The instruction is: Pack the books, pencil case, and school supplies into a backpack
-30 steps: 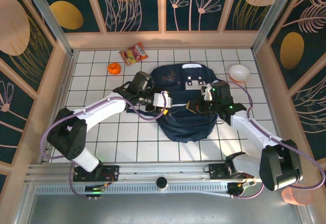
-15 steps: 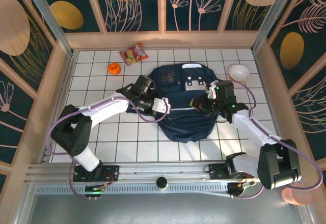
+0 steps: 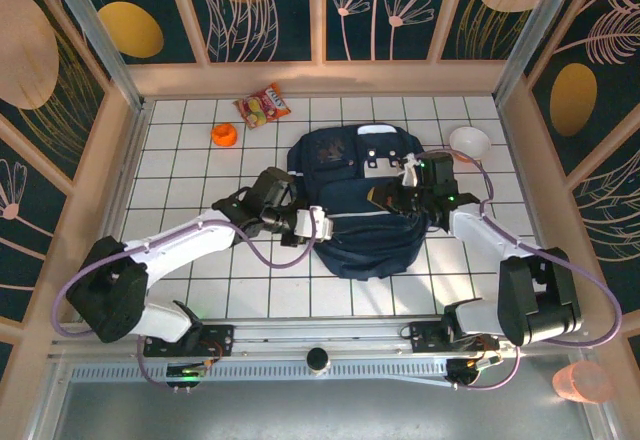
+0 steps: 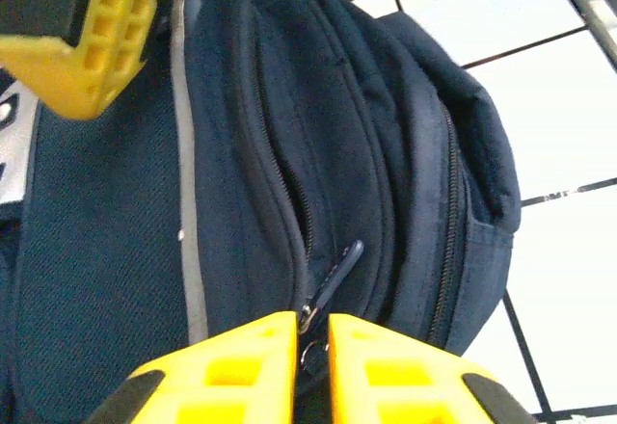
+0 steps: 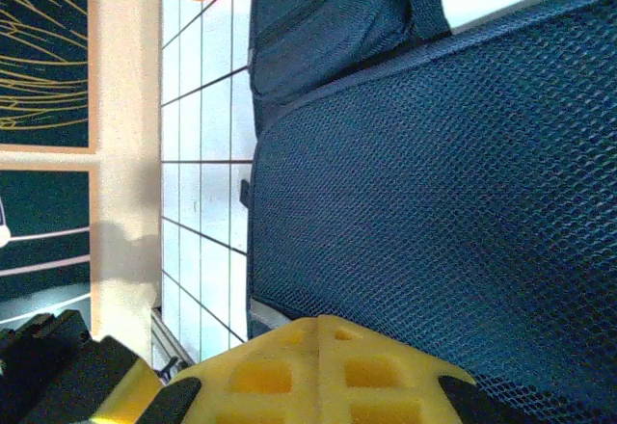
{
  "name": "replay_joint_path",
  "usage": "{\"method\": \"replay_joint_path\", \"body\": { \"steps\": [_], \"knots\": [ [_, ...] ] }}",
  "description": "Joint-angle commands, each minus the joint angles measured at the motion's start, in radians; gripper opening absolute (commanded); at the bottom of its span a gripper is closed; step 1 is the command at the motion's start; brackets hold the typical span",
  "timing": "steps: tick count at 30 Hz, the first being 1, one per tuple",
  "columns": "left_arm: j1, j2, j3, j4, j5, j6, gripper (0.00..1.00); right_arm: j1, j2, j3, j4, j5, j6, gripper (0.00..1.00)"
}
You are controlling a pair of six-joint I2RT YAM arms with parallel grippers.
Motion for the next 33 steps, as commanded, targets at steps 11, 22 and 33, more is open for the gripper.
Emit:
{"method": "replay_joint_path", "body": {
  "steps": [11, 22, 33],
  "knots": [
    [0.146, 0.248, 0.26, 0.226, -0.132, -0.609, 0.7, -0.313, -0.178, -0.007, -0.383, 0.108, -0.119, 0.46],
    [0.173, 0.497, 0.487, 0.189, -0.46, -1.162, 0.75, -0.457, 0.107, 0.145, -0.19, 0.114, -0.23, 0.48],
    [0.173, 0.577, 0.403, 0.203, -0.444, -1.286, 0.74, -0.333, 0.341, 0.194, -0.074, 0.146, -0.241, 0.42]
  ]
}}
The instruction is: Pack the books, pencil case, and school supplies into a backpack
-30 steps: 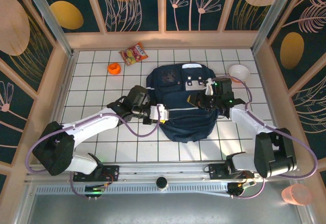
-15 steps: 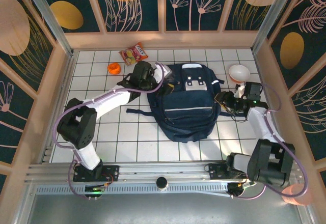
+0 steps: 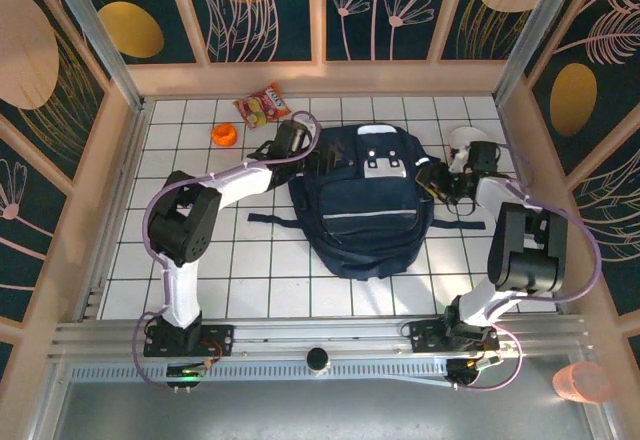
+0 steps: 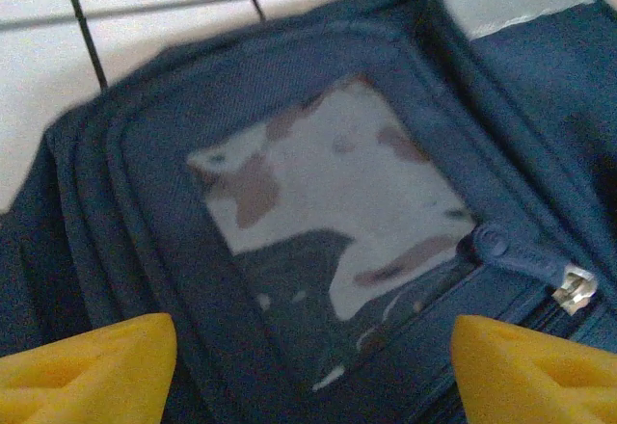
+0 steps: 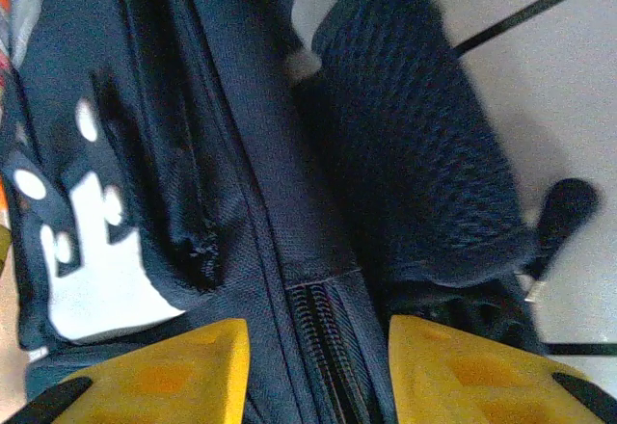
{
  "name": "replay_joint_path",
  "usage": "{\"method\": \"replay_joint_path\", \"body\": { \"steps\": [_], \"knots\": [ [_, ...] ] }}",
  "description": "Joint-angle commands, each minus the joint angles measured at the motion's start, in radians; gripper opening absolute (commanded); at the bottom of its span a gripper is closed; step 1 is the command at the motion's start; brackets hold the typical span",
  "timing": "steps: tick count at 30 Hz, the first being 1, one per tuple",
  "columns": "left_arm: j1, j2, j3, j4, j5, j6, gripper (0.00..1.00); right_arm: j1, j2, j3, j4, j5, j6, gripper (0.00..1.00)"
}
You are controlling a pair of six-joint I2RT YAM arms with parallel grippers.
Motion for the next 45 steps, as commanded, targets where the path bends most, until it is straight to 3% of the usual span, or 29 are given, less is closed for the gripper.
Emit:
{"method": "replay_joint_path", "body": {
  "steps": [1, 11, 21, 33, 38, 45],
  "knots": [
    [0.0, -0.021, -0.102, 0.018, 0.01, -0.095, 0.73, 0.052, 0.046, 0.017, 0.059, 0.015, -0.019, 0.41],
    [-0.002, -0.228, -0.459, 0.151, 0.026, -0.236, 0.74, 0.172, 0.169, 0.085, 0.194, -0.025, 0.043, 0.41],
    [-0.002, -0.469, -0.51, 0.101, -0.072, -0.141, 0.84, 0.215, 0.251, 0.215, 0.266, -0.076, 0.065, 0.4],
    [-0.003, -0.686, -0.407, -0.002, -0.173, 0.339, 0.86, 0.106, -0.111, 0.072, 0.178, 0.025, 0.027, 0.4],
    [-0.003, -0.719, -0.401, 0.009, -0.102, 0.491, 0.87, 0.104, -0.262, 0.011, 0.107, 0.05, 0.002, 0.4],
    [-0.002, -0.692, -0.393, -0.014, 0.147, 0.663, 0.76, 0.106, -0.454, -0.114, 0.055, 0.082, 0.022, 0.4]
  ]
}}
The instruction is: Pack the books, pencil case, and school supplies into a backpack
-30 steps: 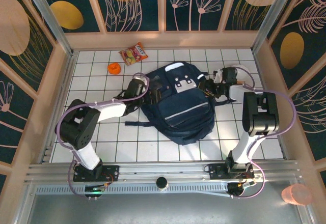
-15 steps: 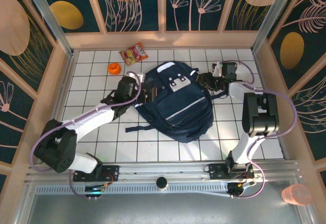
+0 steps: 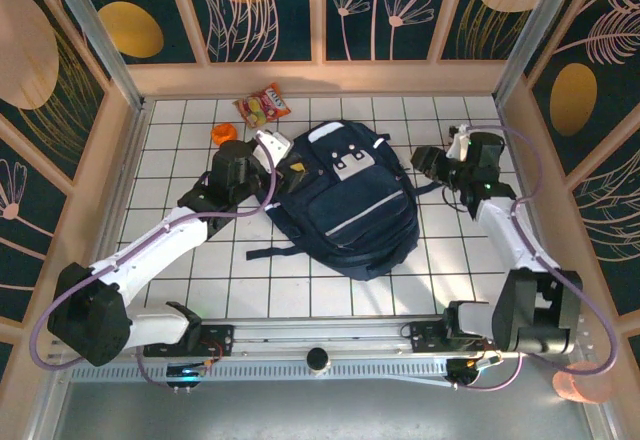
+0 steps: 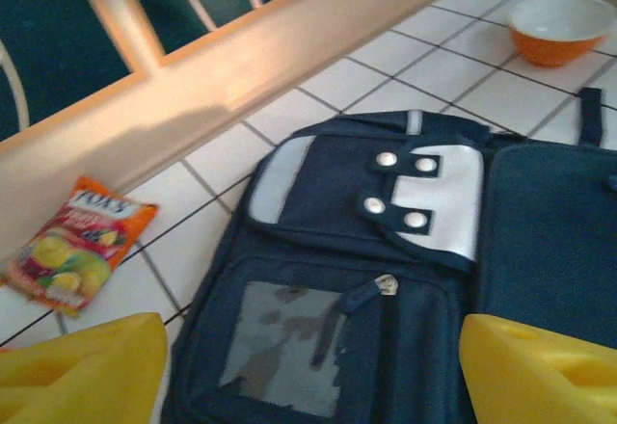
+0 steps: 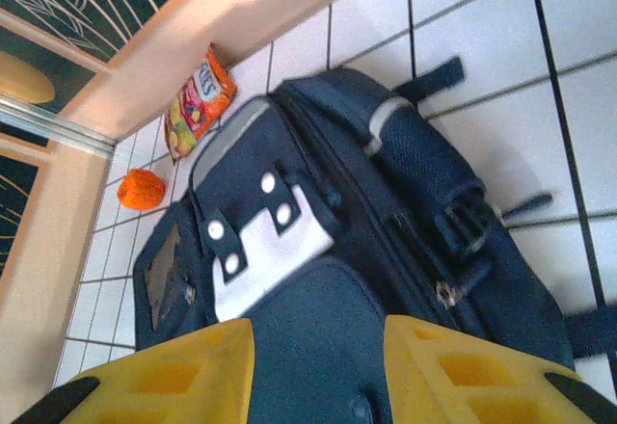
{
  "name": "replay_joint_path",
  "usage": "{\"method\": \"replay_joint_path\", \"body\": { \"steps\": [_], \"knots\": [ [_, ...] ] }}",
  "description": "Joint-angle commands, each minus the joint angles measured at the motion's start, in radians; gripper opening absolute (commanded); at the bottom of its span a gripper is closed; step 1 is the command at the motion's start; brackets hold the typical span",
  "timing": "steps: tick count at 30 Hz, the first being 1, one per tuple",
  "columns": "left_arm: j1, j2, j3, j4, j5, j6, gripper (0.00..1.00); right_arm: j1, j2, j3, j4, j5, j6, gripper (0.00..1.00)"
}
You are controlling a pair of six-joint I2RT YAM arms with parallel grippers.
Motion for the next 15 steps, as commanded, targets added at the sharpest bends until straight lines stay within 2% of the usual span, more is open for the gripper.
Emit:
{"method": "replay_joint_path", "body": {
  "steps": [1, 4, 8, 12, 15],
  "knots": [
    [-0.003, 0.027, 0.03, -0.062, 0.199, 0.188, 0.75, 0.008, -0.089, -0.058, -0.057, 0.028, 0.0, 0.41],
    [-0.003, 0.047, 0.049, -0.134, 0.29, 0.334, 0.75, 0.02, -0.161, -0.11, -0.079, 0.046, 0.018, 0.41],
    [-0.004, 0.061, 0.053, -0.172, 0.335, 0.519, 0.76, 0.033, -0.235, -0.174, -0.091, 0.054, 0.045, 0.41],
    [-0.015, 0.062, 0.038, -0.184, 0.359, 0.707, 0.83, 0.037, -0.28, -0.226, -0.102, 0.062, 0.07, 0.41],
    [-0.034, 0.071, 0.026, -0.226, 0.392, 0.9, 0.81, 0.038, -0.302, -0.247, -0.104, 0.066, 0.08, 0.41]
  ]
}}
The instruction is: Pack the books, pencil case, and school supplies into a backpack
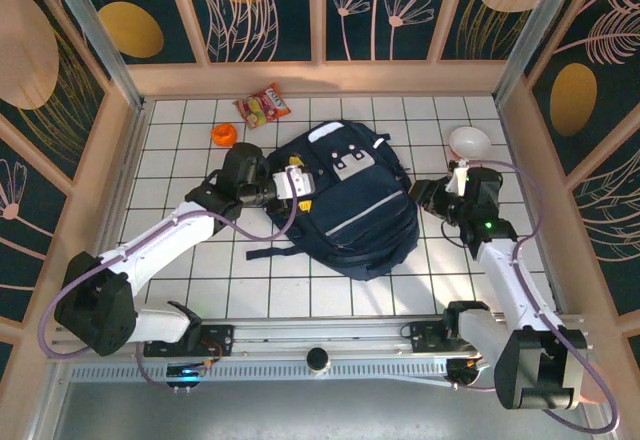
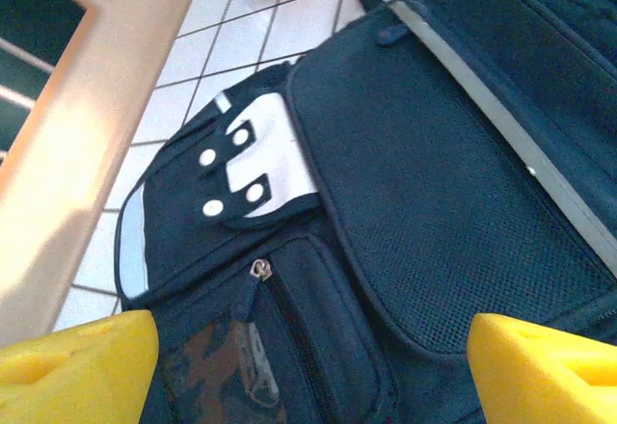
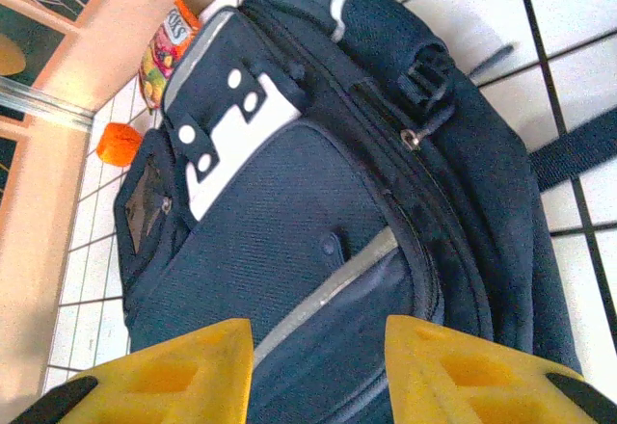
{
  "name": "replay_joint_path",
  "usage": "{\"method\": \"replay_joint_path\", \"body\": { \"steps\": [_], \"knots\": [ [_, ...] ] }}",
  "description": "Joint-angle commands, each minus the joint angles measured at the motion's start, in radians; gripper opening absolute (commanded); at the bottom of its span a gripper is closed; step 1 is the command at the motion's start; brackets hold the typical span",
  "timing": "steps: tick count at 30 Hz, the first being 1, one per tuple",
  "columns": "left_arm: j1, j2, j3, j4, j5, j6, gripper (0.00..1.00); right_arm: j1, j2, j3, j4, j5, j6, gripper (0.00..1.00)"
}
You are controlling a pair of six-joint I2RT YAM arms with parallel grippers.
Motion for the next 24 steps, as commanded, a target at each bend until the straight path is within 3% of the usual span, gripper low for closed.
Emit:
{"method": "replay_joint_path", "body": {
  "steps": [1, 11, 20, 24],
  "knots": [
    [-0.027, 0.018, -0.003, -0.083, 0.098, 0.339, 0.79, 0.009, -0.035, -0.025, -0.013, 0.018, 0.026, 0.41],
    [-0.166, 0.146, -0.021, -0.084, 0.006, 0.515, 0.73, 0.018, -0.049, -0.047, -0.01, 0.018, 0.034, 0.41],
    [-0.18, 0.197, -0.01, -0.148, 0.057, 0.602, 0.64, 0.02, -0.049, -0.053, -0.01, 0.019, 0.028, 0.41],
    [-0.18, 0.208, -0.041, -0.088, 0.071, 0.592, 0.64, 0.021, -0.042, -0.062, 0.007, 0.012, 0.031, 0.41]
  ]
}}
